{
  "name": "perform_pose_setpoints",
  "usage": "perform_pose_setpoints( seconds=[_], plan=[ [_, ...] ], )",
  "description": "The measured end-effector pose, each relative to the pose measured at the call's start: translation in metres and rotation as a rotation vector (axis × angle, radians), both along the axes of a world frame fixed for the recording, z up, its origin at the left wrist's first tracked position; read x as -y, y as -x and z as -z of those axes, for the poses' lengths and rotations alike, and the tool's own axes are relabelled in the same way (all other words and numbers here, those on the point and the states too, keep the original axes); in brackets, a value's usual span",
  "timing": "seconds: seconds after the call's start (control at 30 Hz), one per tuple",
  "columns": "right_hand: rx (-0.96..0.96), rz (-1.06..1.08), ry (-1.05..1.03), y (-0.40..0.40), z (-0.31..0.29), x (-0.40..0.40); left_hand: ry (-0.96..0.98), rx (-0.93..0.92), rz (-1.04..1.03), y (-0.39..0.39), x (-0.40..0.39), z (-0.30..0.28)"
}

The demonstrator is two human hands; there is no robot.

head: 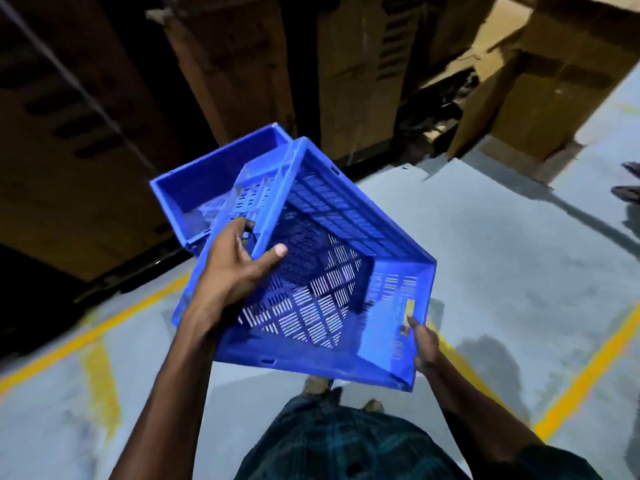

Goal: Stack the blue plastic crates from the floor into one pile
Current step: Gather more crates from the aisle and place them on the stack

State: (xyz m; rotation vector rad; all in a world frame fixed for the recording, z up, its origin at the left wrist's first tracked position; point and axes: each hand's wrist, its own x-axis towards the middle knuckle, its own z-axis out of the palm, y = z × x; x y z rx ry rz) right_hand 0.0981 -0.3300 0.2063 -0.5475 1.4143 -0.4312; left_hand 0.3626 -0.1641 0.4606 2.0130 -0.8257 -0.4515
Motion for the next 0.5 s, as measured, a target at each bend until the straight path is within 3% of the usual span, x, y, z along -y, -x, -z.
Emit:
perform_pose_setpoints(
  seconds=[0.27,0.5],
  plan=[
    [-0.108,-0.149,0.203,-0.032,-0.025,0.041,0.065,-0.073,-0.383,-0.020,-0.074,0.035],
    [-0.204,-0.293,0.506,-0.082,-0.071,0.095,0.223,-0.100,-0.469,-0.063,-0.104,0.063]
  ],
)
